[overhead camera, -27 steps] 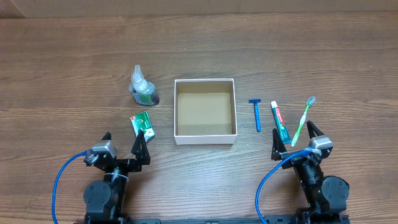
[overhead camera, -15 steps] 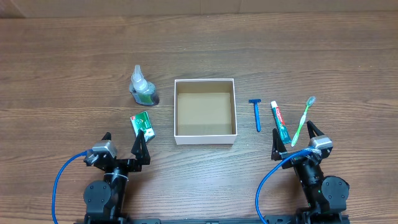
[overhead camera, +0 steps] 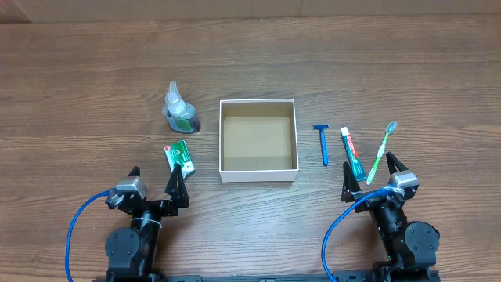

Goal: Pack container

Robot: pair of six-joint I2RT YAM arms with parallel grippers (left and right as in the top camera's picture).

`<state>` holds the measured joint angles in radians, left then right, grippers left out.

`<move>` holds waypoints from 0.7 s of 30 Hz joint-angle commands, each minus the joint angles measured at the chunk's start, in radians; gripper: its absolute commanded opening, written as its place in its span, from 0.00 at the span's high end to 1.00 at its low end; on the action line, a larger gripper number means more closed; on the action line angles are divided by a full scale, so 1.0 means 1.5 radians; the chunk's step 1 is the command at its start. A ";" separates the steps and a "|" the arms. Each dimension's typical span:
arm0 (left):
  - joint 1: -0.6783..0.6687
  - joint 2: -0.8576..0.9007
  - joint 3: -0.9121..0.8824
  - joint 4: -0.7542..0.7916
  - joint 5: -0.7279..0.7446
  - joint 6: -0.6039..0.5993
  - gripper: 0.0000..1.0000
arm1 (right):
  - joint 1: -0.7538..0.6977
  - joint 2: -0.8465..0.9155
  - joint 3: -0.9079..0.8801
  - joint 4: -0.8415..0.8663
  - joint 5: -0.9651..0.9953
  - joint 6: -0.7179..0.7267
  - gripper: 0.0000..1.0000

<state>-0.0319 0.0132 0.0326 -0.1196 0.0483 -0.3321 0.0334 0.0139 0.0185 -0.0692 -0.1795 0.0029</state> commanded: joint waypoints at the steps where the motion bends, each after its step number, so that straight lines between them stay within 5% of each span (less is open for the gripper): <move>1: 0.005 -0.006 -0.005 0.002 -0.003 0.014 0.00 | -0.002 -0.007 -0.007 0.004 -0.004 -0.003 0.00; 18: 0.005 -0.006 -0.005 0.008 -0.001 0.013 0.00 | -0.002 -0.007 -0.007 0.004 -0.004 -0.003 0.00; 21: 0.003 -0.006 -0.005 0.007 0.073 -0.006 0.00 | -0.002 -0.007 -0.007 0.004 -0.004 -0.003 0.00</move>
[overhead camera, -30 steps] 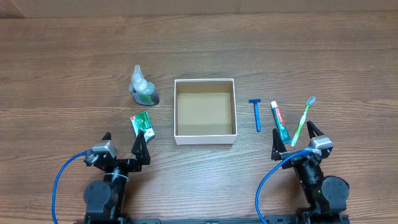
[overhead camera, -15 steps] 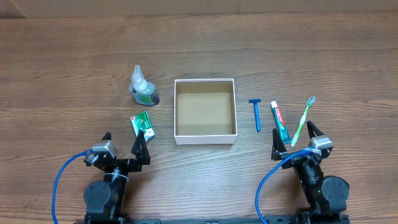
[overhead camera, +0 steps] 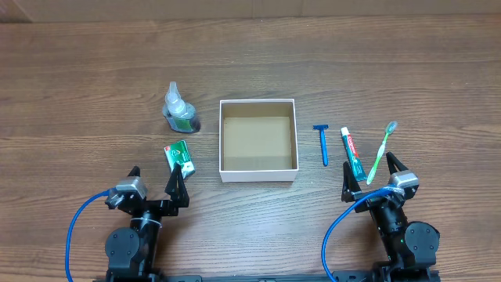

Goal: Pack container

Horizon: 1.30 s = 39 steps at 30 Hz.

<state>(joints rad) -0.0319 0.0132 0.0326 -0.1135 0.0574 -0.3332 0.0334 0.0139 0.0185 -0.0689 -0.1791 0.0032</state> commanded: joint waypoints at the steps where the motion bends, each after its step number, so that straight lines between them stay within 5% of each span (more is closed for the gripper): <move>1: 0.003 -0.006 -0.004 0.006 0.108 -0.013 0.00 | -0.002 -0.007 -0.007 0.004 -0.004 -0.003 0.00; 5: 0.003 -0.005 0.017 0.013 0.279 -0.047 0.00 | -0.002 -0.007 -0.007 0.004 -0.004 -0.003 0.00; 12: 0.003 0.064 0.269 -0.185 0.237 0.001 0.00 | -0.002 -0.007 -0.007 0.004 -0.004 -0.003 0.00; 17: 0.003 0.343 0.603 -0.422 0.051 0.031 0.00 | -0.002 -0.007 -0.007 0.004 -0.004 -0.003 0.00; 23: 0.003 0.729 0.968 -0.685 0.050 0.057 0.00 | -0.002 -0.007 -0.007 0.004 -0.004 -0.003 0.00; 27: 0.004 0.902 1.084 -0.684 0.065 0.058 0.00 | -0.002 -0.007 -0.007 0.004 -0.004 -0.003 0.00; 39: 0.004 1.177 1.088 -0.619 0.046 0.081 0.01 | -0.002 -0.007 -0.007 0.004 -0.004 -0.003 0.00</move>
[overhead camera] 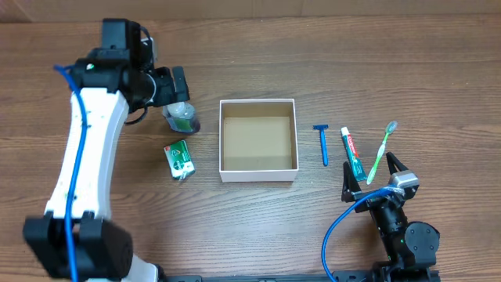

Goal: Pack container
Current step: 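Move the left gripper to the soap pump bottle and grasp it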

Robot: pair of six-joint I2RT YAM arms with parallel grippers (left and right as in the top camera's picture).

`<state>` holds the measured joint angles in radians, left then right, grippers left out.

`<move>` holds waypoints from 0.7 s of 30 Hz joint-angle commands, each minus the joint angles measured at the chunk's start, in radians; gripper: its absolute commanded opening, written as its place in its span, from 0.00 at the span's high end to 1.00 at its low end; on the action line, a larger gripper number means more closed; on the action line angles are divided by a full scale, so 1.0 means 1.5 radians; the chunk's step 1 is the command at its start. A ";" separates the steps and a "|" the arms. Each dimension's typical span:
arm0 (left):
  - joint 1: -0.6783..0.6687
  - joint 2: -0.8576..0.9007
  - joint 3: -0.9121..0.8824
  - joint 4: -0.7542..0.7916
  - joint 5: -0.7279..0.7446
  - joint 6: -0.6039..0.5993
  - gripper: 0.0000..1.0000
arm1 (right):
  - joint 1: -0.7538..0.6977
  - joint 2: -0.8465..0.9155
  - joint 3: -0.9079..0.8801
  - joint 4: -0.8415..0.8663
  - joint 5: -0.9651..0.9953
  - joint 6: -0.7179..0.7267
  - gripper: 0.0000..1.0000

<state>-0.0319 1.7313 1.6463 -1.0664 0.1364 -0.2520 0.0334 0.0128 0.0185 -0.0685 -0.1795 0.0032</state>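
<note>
An open white box (221, 149) with a brown floor sits mid-table. Left of it stand a clear bottle with green liquid (183, 119) and a small green packet (180, 159). To the box's right lie a blue razor (323, 146), a toothpaste tube (353, 153) and a green toothbrush (381, 153). My left gripper (178, 86) is stretched out over the bottle's top, hiding the cap, and its jaws look open. My right gripper (370, 174) rests open at the near edge, just below the toothpaste and toothbrush.
The white left arm (82, 149) runs from the near left edge up along the left side of the table. Blue cables loop at both arm bases. The table is brown wood.
My left arm has gone from its folded rest pose at the near edge to a long reach, its gripper now over the bottle's top. No object moved. The right arm is unchanged.
At both earlier moments my two arms sat folded at the near edge with open grippers and all items lay around the box. Now the left gripper is out at the bottle; the box is empty and everything lies where it was.
</note>
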 commanded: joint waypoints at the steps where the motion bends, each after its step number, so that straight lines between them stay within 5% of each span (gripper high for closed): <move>1: 0.003 0.042 0.012 0.025 -0.007 0.032 0.03 | -0.002 -0.006 -0.007 0.004 -0.004 -0.003 0.00; 4: 0.003 0.067 0.012 0.043 -0.009 0.037 0.10 | -0.002 -0.006 -0.007 0.004 -0.004 -0.003 0.00; 11: 0.002 0.115 0.012 0.071 -0.011 0.044 0.44 | -0.002 -0.006 -0.007 0.004 -0.004 -0.003 0.00; 21: -0.042 0.115 0.012 0.072 -0.132 0.069 0.42 | -0.002 -0.006 -0.007 0.004 -0.004 -0.003 0.00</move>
<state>-0.0490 1.9099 1.6466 -0.9607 0.0547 -0.1974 0.0334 0.0128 0.0185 -0.0685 -0.1795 0.0029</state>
